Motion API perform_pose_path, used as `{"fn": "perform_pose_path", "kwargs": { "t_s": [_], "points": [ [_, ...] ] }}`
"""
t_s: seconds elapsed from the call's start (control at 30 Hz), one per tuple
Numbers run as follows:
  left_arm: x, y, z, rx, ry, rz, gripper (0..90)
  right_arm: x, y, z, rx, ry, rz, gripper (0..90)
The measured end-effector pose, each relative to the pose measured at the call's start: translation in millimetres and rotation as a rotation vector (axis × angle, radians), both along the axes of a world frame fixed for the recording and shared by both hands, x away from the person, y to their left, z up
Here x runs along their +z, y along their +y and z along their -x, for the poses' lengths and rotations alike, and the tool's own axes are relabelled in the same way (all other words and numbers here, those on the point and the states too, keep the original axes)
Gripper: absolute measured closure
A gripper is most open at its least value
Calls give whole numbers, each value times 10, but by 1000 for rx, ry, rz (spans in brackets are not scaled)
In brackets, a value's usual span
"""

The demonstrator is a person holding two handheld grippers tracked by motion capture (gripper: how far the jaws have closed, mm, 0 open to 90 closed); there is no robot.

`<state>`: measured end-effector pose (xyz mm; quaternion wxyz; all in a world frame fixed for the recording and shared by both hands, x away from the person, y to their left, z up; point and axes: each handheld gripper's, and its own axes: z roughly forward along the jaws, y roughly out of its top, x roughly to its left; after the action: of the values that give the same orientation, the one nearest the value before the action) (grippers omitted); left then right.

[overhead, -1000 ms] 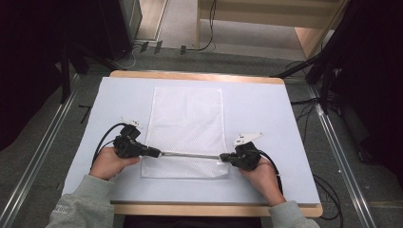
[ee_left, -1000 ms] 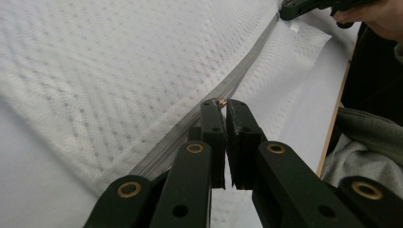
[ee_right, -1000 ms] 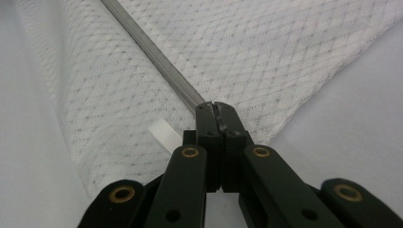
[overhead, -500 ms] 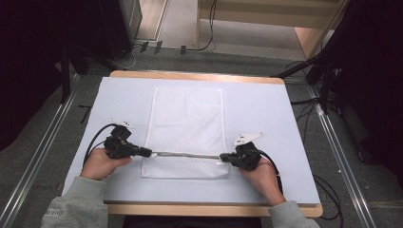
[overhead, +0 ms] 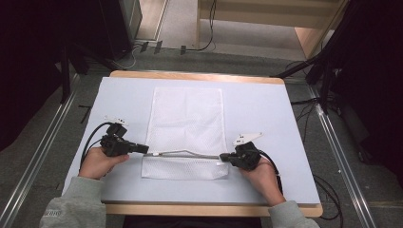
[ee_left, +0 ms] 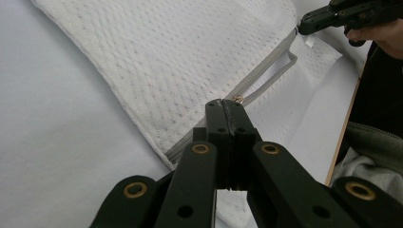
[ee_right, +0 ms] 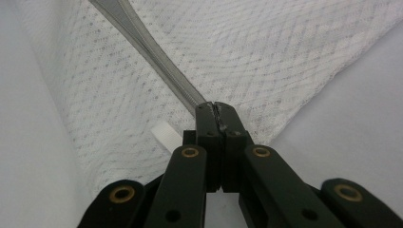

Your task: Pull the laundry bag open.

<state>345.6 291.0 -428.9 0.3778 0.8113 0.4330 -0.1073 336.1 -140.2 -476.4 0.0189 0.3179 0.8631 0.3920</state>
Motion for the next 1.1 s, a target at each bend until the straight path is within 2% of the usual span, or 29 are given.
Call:
{"fn": "perform_pose_path", "kwargs": {
  "t_s": [0.1, 0.27, 0.43, 0.53, 0.83, 0.97, 1.03, 1.1],
  "points": [
    [-6, -58, -3, -6, -13, 7, 880, 0, 1, -1, 1, -4, 1, 900],
    [-105, -199, -49, -45, 22, -18, 804, 0, 2, 0, 2, -4, 2, 900],
    [-190, -284, -101, -59, 56, -39, 785, 2, 6, 4, -2, -4, 4, 900],
    [-230, -331, -104, -78, 61, -59, 771, 2, 6, 4, -2, -3, 4, 900],
    [-192, -222, -115, -38, 40, -32, 734, 7, 9, 6, -7, 0, 6, 892],
    [-171, -186, -98, -35, 21, -33, 697, 58, 0, -29, -19, 62, 0, 814],
    [-159, -168, -92, -24, 8, -34, 657, 128, -86, -56, -46, 30, -28, 796],
    [-141, -138, -89, -11, -15, -41, 642, 148, -122, -62, -61, 24, -36, 785]
  ]
}}
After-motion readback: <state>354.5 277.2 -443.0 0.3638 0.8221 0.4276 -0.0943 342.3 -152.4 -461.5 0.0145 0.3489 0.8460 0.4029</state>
